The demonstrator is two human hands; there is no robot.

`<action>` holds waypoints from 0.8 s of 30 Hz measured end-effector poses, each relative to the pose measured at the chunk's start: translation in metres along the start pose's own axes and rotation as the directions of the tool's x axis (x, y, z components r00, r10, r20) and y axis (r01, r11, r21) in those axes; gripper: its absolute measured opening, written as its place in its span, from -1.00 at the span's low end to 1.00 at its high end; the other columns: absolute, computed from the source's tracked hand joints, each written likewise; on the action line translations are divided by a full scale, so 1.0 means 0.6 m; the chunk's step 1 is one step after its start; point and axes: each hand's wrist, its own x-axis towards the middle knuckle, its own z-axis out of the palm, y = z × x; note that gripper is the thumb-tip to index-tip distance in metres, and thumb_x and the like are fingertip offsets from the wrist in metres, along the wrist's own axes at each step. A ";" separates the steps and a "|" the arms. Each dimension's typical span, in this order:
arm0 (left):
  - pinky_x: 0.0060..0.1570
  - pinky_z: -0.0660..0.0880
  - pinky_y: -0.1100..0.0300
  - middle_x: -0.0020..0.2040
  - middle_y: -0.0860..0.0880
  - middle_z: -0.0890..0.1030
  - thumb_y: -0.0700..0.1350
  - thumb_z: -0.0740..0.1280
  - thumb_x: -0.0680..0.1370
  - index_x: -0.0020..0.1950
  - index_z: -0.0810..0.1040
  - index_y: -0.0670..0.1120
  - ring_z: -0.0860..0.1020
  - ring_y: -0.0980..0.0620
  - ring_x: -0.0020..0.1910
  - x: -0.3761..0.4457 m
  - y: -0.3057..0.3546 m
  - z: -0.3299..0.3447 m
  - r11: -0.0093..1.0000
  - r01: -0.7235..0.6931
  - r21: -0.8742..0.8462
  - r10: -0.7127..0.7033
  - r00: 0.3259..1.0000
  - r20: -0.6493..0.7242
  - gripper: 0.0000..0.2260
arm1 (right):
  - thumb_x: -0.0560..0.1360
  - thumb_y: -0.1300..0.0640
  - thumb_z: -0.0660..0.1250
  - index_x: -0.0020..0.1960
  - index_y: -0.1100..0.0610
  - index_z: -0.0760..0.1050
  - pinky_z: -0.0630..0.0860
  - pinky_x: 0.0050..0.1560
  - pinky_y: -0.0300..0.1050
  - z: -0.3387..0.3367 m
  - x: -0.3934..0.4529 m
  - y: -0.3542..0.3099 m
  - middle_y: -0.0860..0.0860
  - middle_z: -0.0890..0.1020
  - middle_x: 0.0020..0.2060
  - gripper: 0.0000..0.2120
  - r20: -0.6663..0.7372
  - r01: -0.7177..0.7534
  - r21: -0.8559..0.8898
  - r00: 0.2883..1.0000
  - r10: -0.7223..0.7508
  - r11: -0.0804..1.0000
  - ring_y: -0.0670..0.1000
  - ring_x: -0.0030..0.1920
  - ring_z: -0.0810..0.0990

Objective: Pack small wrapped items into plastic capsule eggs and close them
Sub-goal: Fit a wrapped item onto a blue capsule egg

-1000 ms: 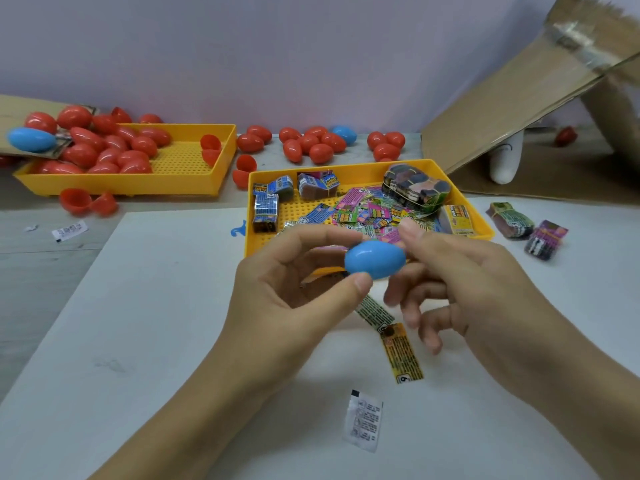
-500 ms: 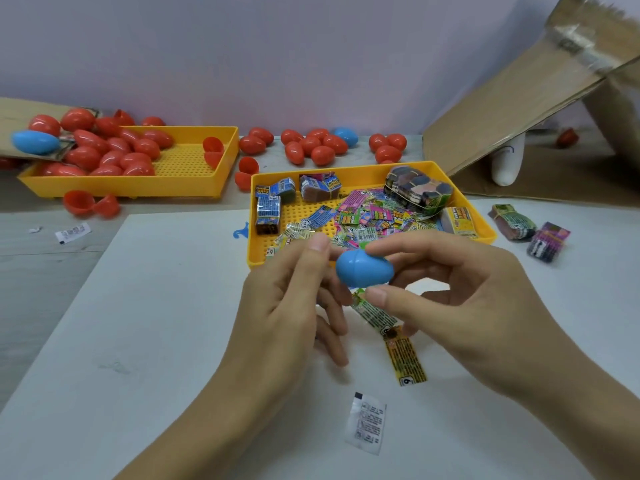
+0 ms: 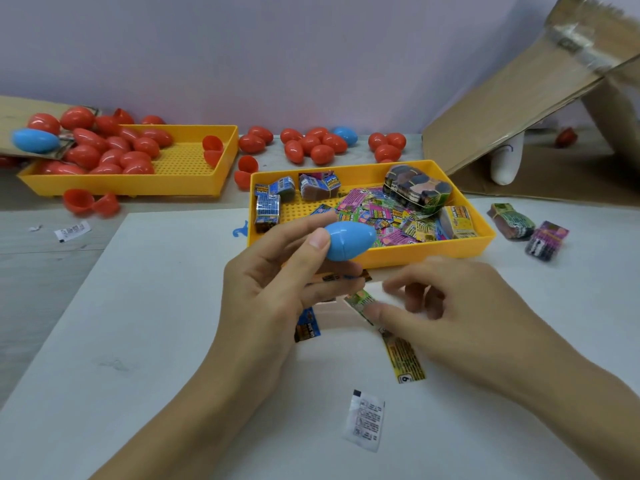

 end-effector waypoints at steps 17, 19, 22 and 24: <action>-0.25 0.63 0.11 -0.07 -0.14 0.70 -0.20 0.21 0.55 -0.09 0.56 -0.12 0.71 -0.15 -0.09 0.000 0.001 0.002 0.996 -0.091 -0.003 0.091 0.995 -0.030 -0.86 | 0.23 0.12 0.53 -0.05 0.07 0.63 0.44 -0.43 -0.30 -0.016 0.003 -0.014 0.07 0.70 -0.29 -0.71 -0.031 0.051 0.758 0.999 -0.042 0.651 -0.06 -0.30 0.64; -0.35 0.58 0.12 -0.18 -0.13 0.66 -0.25 0.11 0.48 -0.21 0.61 -0.07 0.67 -0.10 -0.23 0.002 0.004 -0.002 0.997 -0.041 -0.063 0.039 0.999 -0.038 -0.72 | 0.19 0.11 0.51 0.05 0.06 0.60 0.42 -0.45 -0.30 -0.018 0.003 -0.016 0.06 0.69 -0.31 -0.58 -0.043 0.049 0.788 0.999 -0.026 0.613 -0.07 -0.34 0.62; -0.47 0.48 0.11 -0.28 -0.12 0.58 -0.15 0.11 0.47 -0.27 0.62 -0.11 0.55 -0.09 -0.34 -0.003 0.006 0.000 0.999 0.040 -0.036 -0.039 0.999 0.029 -0.70 | 0.18 0.16 0.51 0.11 0.07 0.56 0.42 -0.45 -0.33 -0.018 0.003 -0.019 0.05 0.67 -0.34 -0.50 -0.047 0.050 0.816 0.999 -0.019 0.576 -0.09 -0.37 0.61; -0.50 0.46 0.13 -0.29 -0.11 0.57 0.01 0.25 0.50 -0.26 0.65 -0.10 0.55 -0.07 -0.33 -0.008 0.005 0.004 0.993 0.102 0.067 -0.107 0.991 0.076 -0.72 | 0.18 0.18 0.51 0.12 0.08 0.56 0.43 -0.42 -0.39 -0.018 0.002 -0.021 0.03 0.66 -0.37 -0.49 -0.054 0.058 0.816 0.998 -0.023 0.575 -0.10 -0.37 0.62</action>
